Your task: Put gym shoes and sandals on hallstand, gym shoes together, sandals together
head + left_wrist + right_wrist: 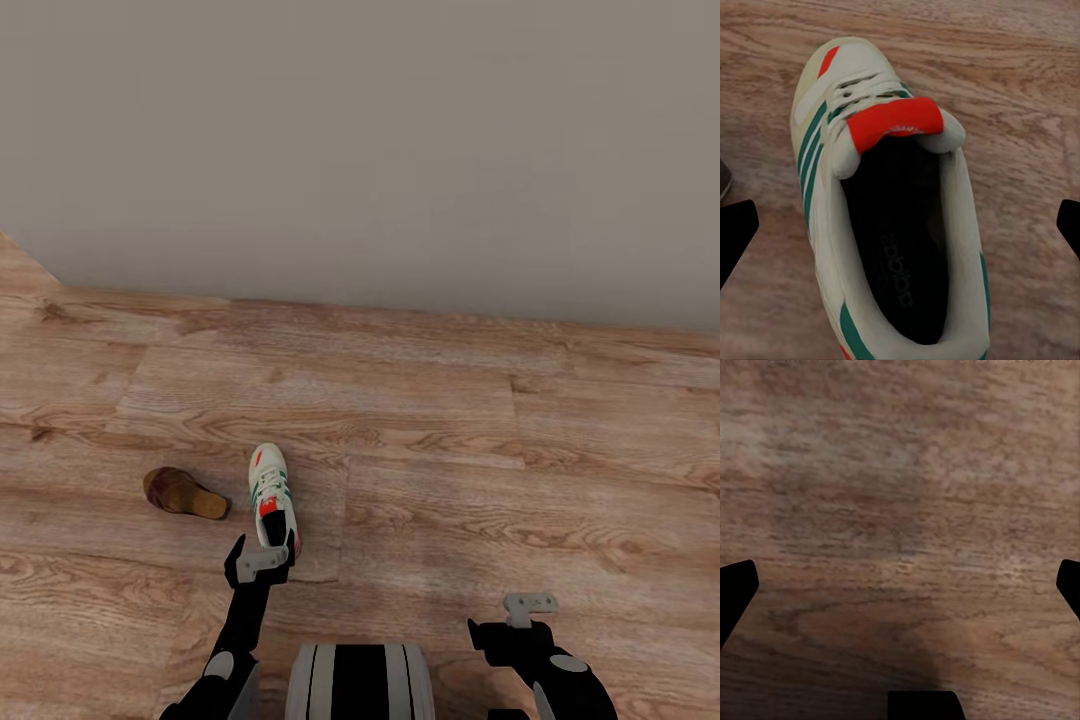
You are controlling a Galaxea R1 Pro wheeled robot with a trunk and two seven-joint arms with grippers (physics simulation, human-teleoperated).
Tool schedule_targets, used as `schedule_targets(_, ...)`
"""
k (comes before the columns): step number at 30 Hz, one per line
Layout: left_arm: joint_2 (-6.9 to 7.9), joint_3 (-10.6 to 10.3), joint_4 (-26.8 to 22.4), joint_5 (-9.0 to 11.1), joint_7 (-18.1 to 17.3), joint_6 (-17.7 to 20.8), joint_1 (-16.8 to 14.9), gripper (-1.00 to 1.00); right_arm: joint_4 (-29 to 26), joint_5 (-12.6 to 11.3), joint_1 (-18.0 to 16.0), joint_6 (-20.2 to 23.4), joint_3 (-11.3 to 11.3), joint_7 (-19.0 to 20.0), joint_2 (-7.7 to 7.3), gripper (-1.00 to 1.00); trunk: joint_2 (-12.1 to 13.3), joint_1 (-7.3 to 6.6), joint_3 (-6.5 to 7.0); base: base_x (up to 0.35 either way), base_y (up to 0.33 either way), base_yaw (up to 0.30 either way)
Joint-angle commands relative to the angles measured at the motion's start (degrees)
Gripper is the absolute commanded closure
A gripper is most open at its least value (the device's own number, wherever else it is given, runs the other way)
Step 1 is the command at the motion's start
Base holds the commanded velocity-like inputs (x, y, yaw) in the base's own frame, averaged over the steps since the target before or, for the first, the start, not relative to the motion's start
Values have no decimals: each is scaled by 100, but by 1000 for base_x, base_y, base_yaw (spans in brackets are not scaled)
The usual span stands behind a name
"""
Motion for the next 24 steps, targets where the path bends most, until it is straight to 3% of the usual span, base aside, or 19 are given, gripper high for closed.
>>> schedule_targets(1,-1,-1,23,-2,17,-17,-7,-100,-8,16,-2,28,1,4,-2,-100,-1,-1,-3,0,0,0)
schedule_targets(5,-1,-1,36,-3,16,-17,-9,-100,-9,15,-2,27,1,4,-4,-100,-3,2,-28,0,0,0)
schedule_targets(24,-1,-8,31,-13,17,-17,-12,-100,-9,17,-2,27,1,4,-13,-100,-28,51,-608,0,0,0)
